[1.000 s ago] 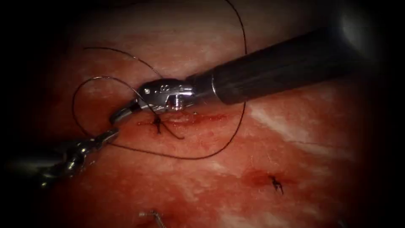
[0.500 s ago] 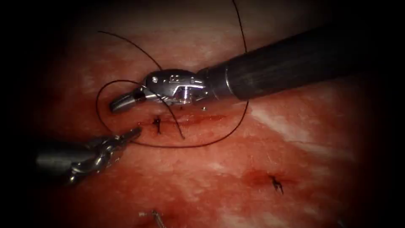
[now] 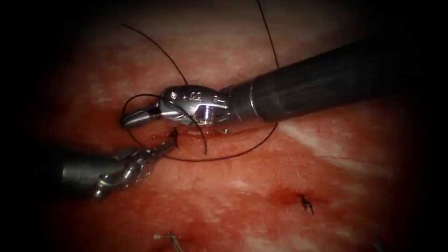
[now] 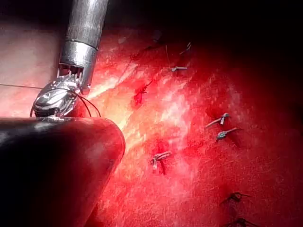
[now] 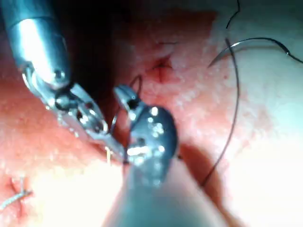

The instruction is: Wound Closure

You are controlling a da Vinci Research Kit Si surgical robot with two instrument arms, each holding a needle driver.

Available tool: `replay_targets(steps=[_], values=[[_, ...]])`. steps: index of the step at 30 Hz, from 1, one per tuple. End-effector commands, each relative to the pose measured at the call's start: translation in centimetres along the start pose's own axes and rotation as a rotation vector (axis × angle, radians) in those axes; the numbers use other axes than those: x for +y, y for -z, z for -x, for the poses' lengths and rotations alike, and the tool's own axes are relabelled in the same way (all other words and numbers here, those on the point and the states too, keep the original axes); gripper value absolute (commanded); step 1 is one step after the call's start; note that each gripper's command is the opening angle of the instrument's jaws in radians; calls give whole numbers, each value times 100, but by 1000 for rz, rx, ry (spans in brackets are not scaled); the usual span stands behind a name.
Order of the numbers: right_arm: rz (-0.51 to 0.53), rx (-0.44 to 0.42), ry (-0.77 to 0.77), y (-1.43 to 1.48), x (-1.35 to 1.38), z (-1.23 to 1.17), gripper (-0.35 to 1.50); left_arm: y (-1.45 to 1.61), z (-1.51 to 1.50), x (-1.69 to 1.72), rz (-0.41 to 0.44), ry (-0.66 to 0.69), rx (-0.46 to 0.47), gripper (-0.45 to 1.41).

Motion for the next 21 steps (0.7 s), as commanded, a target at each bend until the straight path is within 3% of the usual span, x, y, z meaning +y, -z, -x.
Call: replay_targets(steps=[1,2,5,6,7,8,10,21], values=[[30,11,-6,-8,-1,3,-5,-7,-5,4,7,1,1,-45],[41,9,-8,-9,-2,2,-1,-8,-6,4,10,1,1,-45],[78,5,-17,-12,-3,-1,34,-7,-9,3,10,1,2,-45],[103,2,-21,-12,-3,-2,52,-6,-10,3,9,2,4,-45],[145,-3,-27,-12,-2,-3,89,-4,-11,3,10,2,2,-45],[170,-7,-24,-13,-2,-4,103,-3,-12,3,10,2,4,-45],[234,-27,96,-14,-2,-4,113,0,-15,2,10,3,4,-45],[216,-25,144,-7,7,-9,118,21,-31,0,11,7,7,-45]])
